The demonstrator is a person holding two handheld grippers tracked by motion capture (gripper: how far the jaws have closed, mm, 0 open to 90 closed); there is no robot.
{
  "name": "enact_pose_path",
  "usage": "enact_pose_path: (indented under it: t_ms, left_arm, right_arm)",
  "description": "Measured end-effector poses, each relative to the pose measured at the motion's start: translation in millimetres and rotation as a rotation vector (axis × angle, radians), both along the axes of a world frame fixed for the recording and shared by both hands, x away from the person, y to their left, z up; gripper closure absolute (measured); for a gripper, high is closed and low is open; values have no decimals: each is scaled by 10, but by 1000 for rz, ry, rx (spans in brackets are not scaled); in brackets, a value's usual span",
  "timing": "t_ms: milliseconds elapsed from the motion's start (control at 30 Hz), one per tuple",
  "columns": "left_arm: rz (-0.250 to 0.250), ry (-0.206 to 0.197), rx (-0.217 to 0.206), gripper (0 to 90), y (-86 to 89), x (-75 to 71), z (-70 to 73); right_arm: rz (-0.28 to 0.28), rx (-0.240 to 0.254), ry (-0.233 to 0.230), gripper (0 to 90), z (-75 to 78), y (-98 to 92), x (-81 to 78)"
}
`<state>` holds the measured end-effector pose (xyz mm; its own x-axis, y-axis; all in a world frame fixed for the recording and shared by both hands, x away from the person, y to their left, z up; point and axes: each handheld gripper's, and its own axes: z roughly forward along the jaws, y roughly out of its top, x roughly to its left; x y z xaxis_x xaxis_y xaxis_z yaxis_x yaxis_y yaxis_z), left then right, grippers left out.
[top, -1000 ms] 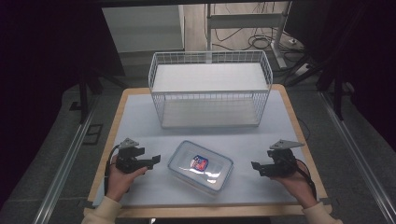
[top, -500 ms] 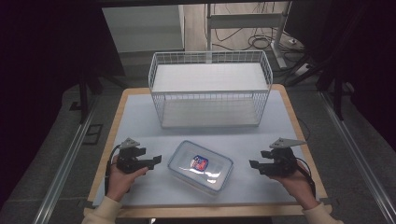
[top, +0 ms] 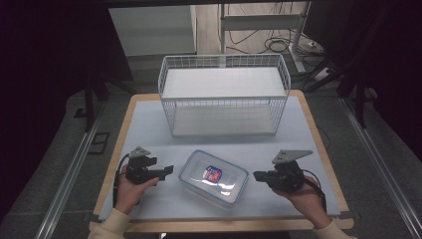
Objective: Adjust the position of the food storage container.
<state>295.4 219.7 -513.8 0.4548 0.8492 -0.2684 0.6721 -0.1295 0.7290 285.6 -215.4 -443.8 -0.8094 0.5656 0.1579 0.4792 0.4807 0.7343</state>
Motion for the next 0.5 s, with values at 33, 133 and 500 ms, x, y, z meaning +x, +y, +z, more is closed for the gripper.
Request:
enact_pose_path:
  t_ms: [33,133,500]
  left_arm:
    - [-1,0,1,185,-2,0,-3]
    - [-1,-1,5,190,-8,-2,-7]
    - [-4,2,8,199,-5,-19,-11]
  right_arm:
    - [18,-3,-3,899,7,42,-24]
    - [73,-10,-9,899,27,182,-101]
    - [299,-79,13,900,-104,919,-430]
